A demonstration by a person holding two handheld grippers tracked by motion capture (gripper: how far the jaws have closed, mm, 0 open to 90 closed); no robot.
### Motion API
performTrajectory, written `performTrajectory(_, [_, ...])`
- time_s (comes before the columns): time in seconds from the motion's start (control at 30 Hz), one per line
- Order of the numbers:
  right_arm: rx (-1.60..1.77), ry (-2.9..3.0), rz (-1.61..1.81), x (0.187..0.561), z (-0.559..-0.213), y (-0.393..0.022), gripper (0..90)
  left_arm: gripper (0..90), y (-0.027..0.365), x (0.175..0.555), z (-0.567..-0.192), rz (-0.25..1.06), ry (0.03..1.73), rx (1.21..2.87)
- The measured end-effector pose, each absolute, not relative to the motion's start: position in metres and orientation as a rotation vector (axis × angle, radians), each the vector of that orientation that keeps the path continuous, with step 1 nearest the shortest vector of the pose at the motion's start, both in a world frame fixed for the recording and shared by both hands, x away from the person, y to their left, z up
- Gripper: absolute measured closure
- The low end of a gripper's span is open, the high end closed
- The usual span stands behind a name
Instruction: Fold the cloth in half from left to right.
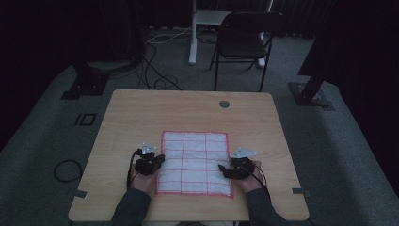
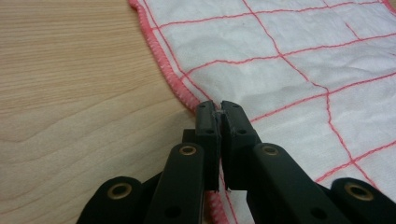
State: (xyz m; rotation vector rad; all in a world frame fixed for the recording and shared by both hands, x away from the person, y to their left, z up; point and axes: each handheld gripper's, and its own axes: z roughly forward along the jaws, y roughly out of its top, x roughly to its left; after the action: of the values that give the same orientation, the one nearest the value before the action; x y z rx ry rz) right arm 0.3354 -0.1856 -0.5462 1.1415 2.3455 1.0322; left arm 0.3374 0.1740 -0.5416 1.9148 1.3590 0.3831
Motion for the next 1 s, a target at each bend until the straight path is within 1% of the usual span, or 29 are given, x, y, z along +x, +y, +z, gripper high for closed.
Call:
performTrajectory(0.4, [1.135, 2.346, 1.070, 0.333, -0.543, -0.184, 35.2, 87.7, 0.194, 0.339, -0.540, 0.412, 1.402, 1.911])
performTrajectory(0.53, [1.136, 2.340, 1.079, 0.333, -0.542, -0.184, 36.0, 87.8, 0.198, 0.340, -0.539, 0.395, 1.420, 1.891])
performTrajectory(0.6, [1.133, 2.336, 1.085, 0.333, -0.542, -0.184, 37.9, 87.8, 0.197, 0.339, -0.538, 0.396, 1.412, 1.889])
performTrajectory(0.63, [1.131, 2.334, 1.086, 0.333, -0.541, -0.184, 40.0, 87.8, 0.197, 0.339, -0.537, 0.396, 1.408, 1.885])
performTrajectory(0.73, [1.106, 2.317, 1.099, 0.332, -0.539, -0.182, 49.9, 87.8, 0.197, 0.339, -0.533, 0.391, 1.396, 1.875])
performTrajectory(0.87, [1.060, 2.307, 1.119, 0.329, -0.537, -0.178, 66.5, 87.8, 0.196, 0.339, -0.527, 0.388, 1.377, 1.862])
performTrajectory(1.0, [1.037, 2.321, 1.122, 0.329, -0.537, -0.172, 74.7, 87.8, 0.193, 0.339, -0.521, 0.385, 1.359, 1.852])
